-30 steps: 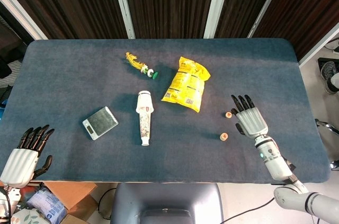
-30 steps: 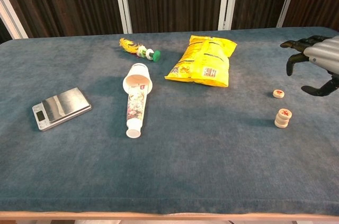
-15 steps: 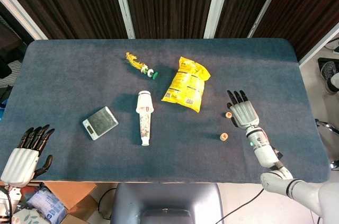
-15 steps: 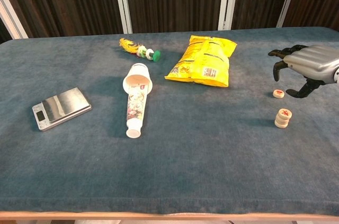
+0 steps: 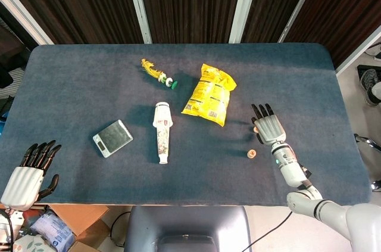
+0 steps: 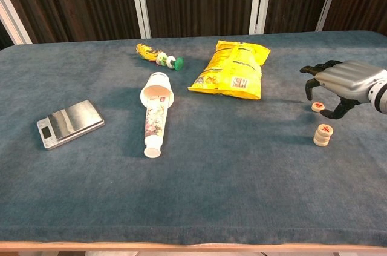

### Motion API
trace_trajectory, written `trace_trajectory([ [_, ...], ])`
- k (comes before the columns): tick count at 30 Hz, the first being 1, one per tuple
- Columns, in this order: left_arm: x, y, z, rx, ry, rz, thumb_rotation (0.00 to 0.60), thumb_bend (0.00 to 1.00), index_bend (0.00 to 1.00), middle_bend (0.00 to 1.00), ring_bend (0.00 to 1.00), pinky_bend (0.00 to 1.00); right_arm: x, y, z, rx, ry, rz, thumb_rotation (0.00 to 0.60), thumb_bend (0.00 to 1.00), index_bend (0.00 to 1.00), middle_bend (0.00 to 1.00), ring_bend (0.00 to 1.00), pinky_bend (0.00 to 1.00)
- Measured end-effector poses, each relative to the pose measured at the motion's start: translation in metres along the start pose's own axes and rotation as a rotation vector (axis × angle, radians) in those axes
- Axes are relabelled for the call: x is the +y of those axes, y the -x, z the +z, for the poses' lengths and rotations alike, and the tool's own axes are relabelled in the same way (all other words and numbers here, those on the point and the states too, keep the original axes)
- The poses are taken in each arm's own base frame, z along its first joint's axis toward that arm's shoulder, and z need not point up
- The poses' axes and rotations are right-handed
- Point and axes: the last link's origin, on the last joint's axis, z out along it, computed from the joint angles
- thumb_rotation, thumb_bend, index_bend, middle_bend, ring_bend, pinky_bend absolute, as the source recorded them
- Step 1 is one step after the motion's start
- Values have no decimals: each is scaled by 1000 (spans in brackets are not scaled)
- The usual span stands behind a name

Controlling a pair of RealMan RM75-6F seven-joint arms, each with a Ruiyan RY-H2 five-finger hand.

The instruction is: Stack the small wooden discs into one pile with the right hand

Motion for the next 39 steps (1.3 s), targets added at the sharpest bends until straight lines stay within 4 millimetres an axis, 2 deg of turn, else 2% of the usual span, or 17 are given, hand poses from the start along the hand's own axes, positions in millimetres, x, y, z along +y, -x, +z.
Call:
trace_trajectory([
  [15,0,0,1,0,-2,1,600,499,0,0,0,21,-3,4,5,-9,7,-15,600,498,545,45,0,0],
  [23,-1,-1,0,4,-1,-2,600,499,0,0,0,21,-3,4,6,-4,14,-13,600,499,637,46,0,0],
  [28,-1,-1,0,4,0,-4,600,499,0,0,0,21,-2,1,3,14,15,-4,600,499,648,47,0,0],
  [34,-1,-1,0,6,-2,-1,600,499,0,0,0,21,-7,-9,-9,59,-26,43,600,499,648,47,0,0],
  [39,-1,0,0,6,-5,1,600,499,0,0,0,21,-14,-24,-30,106,-93,110,600,499,647,47,0,0],
])
